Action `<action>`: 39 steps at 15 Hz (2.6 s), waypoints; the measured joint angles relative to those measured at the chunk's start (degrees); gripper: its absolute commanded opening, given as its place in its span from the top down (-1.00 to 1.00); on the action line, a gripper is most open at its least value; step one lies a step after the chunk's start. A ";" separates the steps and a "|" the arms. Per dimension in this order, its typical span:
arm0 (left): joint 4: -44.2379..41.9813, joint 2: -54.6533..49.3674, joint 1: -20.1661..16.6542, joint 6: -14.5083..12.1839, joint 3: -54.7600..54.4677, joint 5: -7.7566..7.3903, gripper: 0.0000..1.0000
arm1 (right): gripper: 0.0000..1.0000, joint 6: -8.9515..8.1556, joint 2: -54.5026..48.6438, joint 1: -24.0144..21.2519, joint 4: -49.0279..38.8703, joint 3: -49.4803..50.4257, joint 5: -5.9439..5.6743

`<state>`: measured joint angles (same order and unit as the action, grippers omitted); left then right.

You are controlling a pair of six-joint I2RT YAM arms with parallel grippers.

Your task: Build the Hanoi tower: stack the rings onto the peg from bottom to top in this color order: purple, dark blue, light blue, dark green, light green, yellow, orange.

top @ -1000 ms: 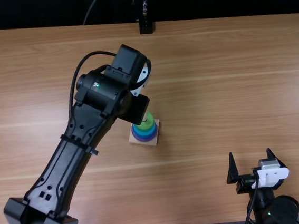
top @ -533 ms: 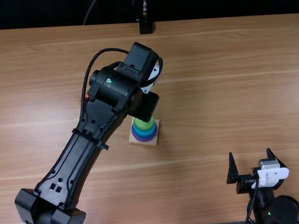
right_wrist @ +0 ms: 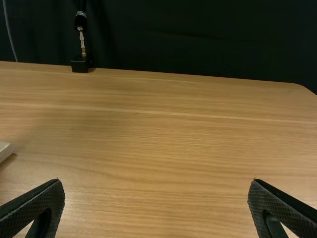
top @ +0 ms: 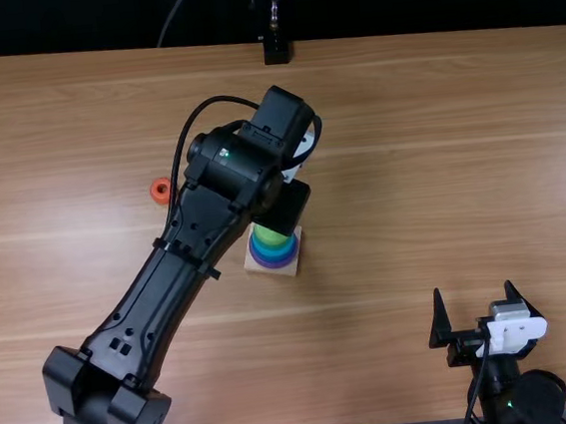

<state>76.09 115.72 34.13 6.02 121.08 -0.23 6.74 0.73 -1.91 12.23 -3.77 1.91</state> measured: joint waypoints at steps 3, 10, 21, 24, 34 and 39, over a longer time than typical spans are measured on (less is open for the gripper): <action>0.63 0.00 0.02 0.07 0.00 -0.11 -1.00 | -1.00 0.02 0.00 0.00 -0.02 0.00 0.00; -1.86 0.00 -1.16 0.00 0.00 -2.16 -1.00 | -1.00 0.00 0.00 -0.02 0.02 0.00 0.04; -10.05 -0.42 -19.45 -0.13 -8.66 -2.60 -1.00 | -1.00 0.02 0.00 0.00 0.00 0.00 0.00; -14.21 0.85 -22.71 -3.28 -12.94 -2.58 -1.00 | -1.00 0.00 0.00 0.00 0.02 0.00 0.00; -23.08 10.34 -25.64 -6.88 -14.27 -2.58 -1.00 | -1.00 -0.02 0.00 0.00 0.02 0.00 0.00; -23.26 11.72 -26.73 -7.30 -15.76 -2.58 -1.00 | -1.00 0.00 0.00 0.00 0.02 -0.02 -0.02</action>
<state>52.84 127.44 7.40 -1.28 105.32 -2.81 6.74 0.73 -1.91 12.25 -3.79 1.89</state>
